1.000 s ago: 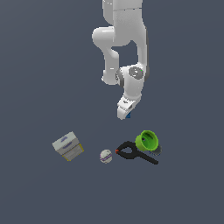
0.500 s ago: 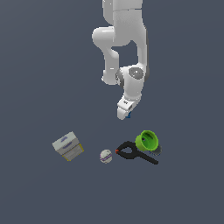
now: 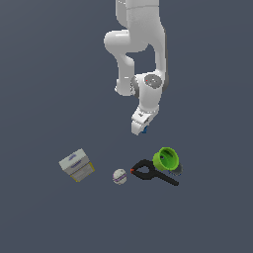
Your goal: Pick up a designated object from a clutter of objects.
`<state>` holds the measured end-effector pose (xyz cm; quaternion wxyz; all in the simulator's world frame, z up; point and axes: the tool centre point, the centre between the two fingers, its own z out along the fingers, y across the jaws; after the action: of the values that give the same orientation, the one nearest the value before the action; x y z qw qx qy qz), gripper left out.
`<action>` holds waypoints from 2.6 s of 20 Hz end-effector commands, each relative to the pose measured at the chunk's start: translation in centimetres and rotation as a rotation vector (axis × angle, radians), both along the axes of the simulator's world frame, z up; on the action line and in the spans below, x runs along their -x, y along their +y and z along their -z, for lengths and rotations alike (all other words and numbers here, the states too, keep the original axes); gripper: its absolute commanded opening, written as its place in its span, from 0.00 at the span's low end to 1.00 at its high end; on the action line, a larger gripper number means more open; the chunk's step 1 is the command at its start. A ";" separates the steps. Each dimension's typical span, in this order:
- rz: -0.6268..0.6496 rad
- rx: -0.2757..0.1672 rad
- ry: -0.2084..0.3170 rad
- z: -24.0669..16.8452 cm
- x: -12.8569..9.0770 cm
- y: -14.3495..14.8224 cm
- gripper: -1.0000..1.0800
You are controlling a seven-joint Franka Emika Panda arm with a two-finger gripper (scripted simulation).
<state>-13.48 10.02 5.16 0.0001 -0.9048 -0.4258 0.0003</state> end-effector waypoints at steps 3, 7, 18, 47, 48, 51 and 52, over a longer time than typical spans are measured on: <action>0.000 0.000 -0.001 -1.5 -0.8 -0.9 0.00; 0.000 -0.001 0.000 -3.6 -1.9 -2.0 0.00; -0.001 -0.005 0.000 -11.8 -6.1 -6.6 0.00; 0.000 -0.001 0.000 -32.8 -17.9 -18.7 0.00; 0.000 0.000 0.000 -33.3 -18.2 -19.0 0.00; 0.000 0.000 0.000 -34.7 -19.1 -19.7 0.00; 0.000 0.000 0.000 -35.0 -19.3 -20.0 0.00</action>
<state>5.44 -9.58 39.54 0.0001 -0.9049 -0.4255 -0.0002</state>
